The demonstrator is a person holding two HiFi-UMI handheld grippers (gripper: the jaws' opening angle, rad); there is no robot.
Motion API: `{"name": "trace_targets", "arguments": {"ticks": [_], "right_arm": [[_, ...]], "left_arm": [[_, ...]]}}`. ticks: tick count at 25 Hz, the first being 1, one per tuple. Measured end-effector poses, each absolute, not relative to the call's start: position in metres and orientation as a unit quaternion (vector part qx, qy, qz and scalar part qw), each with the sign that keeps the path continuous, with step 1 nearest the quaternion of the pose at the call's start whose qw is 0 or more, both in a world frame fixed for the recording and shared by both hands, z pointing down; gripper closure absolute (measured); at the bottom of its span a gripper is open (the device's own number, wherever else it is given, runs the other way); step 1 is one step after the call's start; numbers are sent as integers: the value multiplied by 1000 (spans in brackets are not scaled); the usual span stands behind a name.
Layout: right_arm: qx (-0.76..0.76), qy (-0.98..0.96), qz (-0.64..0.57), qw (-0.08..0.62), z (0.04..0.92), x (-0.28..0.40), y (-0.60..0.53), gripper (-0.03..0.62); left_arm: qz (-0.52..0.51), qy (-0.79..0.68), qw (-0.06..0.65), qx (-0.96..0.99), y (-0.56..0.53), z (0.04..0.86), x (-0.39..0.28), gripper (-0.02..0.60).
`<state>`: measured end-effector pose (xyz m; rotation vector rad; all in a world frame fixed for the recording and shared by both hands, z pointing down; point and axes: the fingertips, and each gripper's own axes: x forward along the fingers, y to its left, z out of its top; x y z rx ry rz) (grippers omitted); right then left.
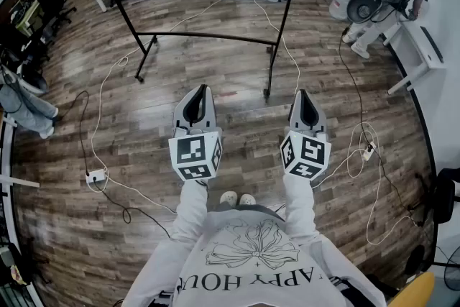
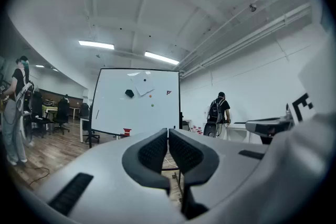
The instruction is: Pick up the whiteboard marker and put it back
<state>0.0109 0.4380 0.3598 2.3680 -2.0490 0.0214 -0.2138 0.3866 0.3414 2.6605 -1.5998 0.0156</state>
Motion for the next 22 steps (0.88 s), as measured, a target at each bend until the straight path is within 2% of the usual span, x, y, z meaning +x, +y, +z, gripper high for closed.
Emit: {"name": "trace_targets", "arguments": {"ticks": [22], "right_arm": [[758, -652, 9, -2, 365, -11, 421, 591]], "left_arm": [[11, -515, 16, 857, 367, 348, -234, 571]]}}
